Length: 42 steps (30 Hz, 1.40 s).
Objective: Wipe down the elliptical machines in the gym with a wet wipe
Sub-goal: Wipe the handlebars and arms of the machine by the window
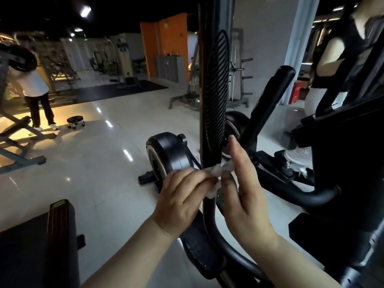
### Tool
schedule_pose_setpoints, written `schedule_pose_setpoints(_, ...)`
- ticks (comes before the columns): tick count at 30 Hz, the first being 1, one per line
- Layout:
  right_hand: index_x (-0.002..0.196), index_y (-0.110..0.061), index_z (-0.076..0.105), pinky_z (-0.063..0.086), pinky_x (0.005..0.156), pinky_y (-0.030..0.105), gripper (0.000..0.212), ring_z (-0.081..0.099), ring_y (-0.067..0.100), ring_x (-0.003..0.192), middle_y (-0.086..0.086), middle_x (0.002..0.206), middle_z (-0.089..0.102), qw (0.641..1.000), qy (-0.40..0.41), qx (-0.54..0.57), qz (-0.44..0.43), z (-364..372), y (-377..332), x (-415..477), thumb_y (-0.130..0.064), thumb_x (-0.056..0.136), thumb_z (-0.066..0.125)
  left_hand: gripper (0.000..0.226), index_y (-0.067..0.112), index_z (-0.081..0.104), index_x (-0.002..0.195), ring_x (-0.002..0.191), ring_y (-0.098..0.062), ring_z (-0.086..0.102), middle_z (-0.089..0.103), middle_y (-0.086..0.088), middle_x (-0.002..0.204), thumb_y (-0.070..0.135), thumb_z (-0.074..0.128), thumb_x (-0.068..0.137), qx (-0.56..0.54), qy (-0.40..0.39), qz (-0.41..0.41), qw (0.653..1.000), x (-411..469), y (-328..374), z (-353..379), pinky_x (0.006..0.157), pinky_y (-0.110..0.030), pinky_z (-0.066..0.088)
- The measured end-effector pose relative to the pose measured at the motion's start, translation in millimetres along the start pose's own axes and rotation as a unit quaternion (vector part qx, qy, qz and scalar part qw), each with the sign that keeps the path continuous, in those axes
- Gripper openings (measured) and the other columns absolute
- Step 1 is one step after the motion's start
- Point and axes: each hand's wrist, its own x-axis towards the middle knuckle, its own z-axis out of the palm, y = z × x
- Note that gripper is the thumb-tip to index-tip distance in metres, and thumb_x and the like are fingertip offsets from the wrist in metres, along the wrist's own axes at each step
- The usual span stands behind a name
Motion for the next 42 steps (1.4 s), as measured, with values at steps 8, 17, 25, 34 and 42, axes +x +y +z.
schedule_pose_setpoints(8, 0.154, -0.014, 0.037, 0.031, 0.121, 0.046, 0.05, 0.034, 0.016, 0.149, 0.0, 0.16, 0.04, 0.998, 0.041, 0.044, 0.014, 10.6, -13.0, 24.3, -0.02, 0.104, 0.039, 0.022, 0.014, 0.059, 0.125, 0.108, -0.015, 0.058, 0.051, -0.001, 0.12, 0.016, 0.048, 0.106, -0.118, 0.12, -0.126, 0.978, 77.3, 3.0, -7.3, 0.095, -0.034, 0.052)
schedule_pose_setpoints(17, 0.151, -0.026, 0.031, 0.026, 0.118, 0.018, 0.046, 0.031, 0.003, 0.148, -0.011, 0.158, 0.036, 0.998, 0.05, -0.003, -0.028, 8.0, -30.3, 65.4, -0.03, 0.105, 0.037, 0.015, 0.004, 0.067, 0.109, 0.108, -0.008, 0.056, 0.055, -0.003, 0.113, 0.003, 0.058, 0.096, -0.124, 0.2, -0.153, 0.96, 112.4, -8.3, -6.6, 0.098, -0.023, 0.047)
schedule_pose_setpoints(25, 0.155, -0.02, 0.03, 0.027, 0.119, 0.02, 0.052, 0.03, 0.005, 0.149, -0.029, 0.158, 0.032, 0.997, 0.054, -0.01, -0.06, 5.5, -36.3, 80.1, -0.041, 0.107, 0.036, 0.011, -0.005, 0.069, 0.099, 0.103, -0.008, 0.056, 0.059, -0.012, 0.106, -0.003, 0.06, 0.093, -0.145, 0.224, -0.197, 0.943, 115.4, -5.0, -4.3, 0.092, -0.016, 0.044)
schedule_pose_setpoints(34, 0.153, -0.006, 0.04, 0.027, 0.12, 0.023, 0.051, 0.032, 0.01, 0.149, -0.001, 0.158, 0.039, 0.989, 0.084, -0.059, -0.103, 0.4, -59.3, 114.7, -0.025, 0.106, 0.038, 0.007, -0.004, 0.07, 0.097, 0.101, -0.009, 0.059, 0.062, -0.014, 0.106, -0.008, 0.069, 0.091, -0.161, 0.258, -0.189, 0.934, 172.9, -19.4, -22.5, 0.09, -0.019, 0.047)
schedule_pose_setpoints(42, 0.14, -0.018, 0.047, 0.045, 0.109, 0.047, 0.037, 0.05, 0.024, 0.136, 0.005, 0.142, 0.053, 0.982, 0.133, -0.024, -0.132, -5.0, -77.0, 143.8, -0.025, 0.104, 0.043, 0.006, -0.003, 0.062, 0.088, 0.094, -0.022, 0.059, 0.06, -0.013, 0.1, -0.008, 0.066, 0.09, -0.17, 0.303, -0.153, 0.925, 234.9, -37.6, -34.4, 0.081, -0.03, 0.05)
